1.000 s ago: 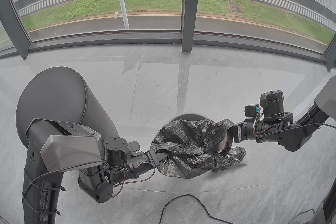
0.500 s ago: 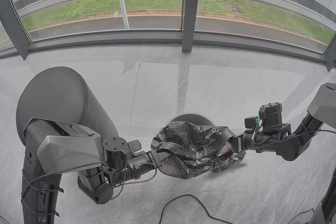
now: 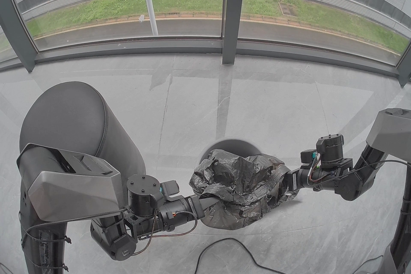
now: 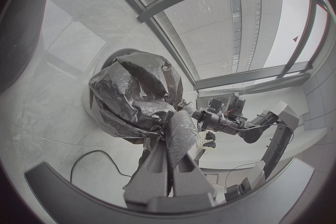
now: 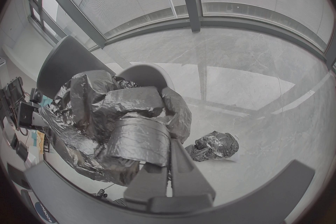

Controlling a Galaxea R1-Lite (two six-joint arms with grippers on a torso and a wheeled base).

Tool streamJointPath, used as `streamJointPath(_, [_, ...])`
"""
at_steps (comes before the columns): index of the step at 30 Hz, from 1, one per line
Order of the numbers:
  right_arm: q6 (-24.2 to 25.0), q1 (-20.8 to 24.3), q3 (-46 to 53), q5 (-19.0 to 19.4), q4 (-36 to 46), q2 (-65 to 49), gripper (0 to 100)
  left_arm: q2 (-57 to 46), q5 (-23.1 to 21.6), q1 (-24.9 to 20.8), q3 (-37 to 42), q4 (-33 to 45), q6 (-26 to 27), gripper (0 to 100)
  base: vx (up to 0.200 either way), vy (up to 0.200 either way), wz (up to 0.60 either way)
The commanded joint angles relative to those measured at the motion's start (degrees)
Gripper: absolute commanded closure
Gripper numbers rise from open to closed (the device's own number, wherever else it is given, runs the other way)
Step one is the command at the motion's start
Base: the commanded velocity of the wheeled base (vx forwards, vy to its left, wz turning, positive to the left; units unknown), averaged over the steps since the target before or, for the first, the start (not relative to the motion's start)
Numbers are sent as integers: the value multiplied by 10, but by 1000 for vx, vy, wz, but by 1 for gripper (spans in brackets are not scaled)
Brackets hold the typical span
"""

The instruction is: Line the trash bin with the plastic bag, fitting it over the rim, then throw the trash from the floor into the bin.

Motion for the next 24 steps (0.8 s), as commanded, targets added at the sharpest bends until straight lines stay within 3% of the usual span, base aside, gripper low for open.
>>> streamJointPath(1, [1,-6,-1,-1,-2,23,0,-13,0,2,-5,8,-1,100,0,0,0])
streamJointPath(8, [-53,-18,-3,-4,-31,28,0,9,4,-1,-57,12,0,100,0,0,0])
streamJointPath(12, [-165,-33,-13,-1,-32,26,0,2,0,-3,-70,13,0,100,0,0,0])
streamJointPath(18, [-213,-27,-24,-1,-29,27,0,-6,0,-3,-69,11,0,100,0,0,0])
streamJointPath(24, [-348,-53,-24,1,-24,27,0,-18,0,-3,-70,13,0,100,0,0,0])
